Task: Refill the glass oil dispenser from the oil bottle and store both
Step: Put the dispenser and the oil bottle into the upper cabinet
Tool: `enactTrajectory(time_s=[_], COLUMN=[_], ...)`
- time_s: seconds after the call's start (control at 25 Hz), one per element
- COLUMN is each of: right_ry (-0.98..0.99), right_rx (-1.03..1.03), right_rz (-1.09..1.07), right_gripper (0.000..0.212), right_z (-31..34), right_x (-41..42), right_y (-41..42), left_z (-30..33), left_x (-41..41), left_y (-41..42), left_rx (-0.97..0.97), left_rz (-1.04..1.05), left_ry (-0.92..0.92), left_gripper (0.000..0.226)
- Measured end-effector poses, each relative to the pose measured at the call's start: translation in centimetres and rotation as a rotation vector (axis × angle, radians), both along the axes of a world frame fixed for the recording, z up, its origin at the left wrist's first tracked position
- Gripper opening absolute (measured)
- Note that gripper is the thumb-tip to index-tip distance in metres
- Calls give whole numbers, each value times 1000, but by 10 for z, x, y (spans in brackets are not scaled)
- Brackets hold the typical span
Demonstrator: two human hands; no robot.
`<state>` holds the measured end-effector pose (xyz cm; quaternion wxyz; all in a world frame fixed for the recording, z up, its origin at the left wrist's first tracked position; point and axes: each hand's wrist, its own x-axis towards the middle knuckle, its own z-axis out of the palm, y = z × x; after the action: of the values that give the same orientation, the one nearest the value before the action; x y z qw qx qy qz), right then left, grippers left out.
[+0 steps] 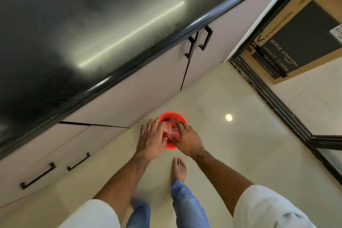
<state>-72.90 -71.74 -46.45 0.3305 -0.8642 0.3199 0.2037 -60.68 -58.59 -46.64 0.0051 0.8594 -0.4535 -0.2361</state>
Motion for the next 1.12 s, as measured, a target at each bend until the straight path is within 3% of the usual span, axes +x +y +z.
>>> enactTrajectory(time_s=[0.28, 0.56, 0.72, 1.12], right_ry=[-130, -286, -406, -690], right_rx=[-194, -417, -572, -783], right_rz=[119, 188, 235, 235], right_gripper=[76, 83, 87, 84], right_z=[170, 283, 343, 498], right_x=[8, 23, 62, 166], right_y=[6, 33, 47, 70], left_z=[181, 295, 365, 506], left_x=[6, 44, 97, 192], left_y=[23, 63, 87, 146], left_rx=[-46, -175, -214, -398], left_rz=[-179, -233, -176, 7], left_ry=[-227, -474, -689, -860], left_gripper=[76, 81, 82, 84])
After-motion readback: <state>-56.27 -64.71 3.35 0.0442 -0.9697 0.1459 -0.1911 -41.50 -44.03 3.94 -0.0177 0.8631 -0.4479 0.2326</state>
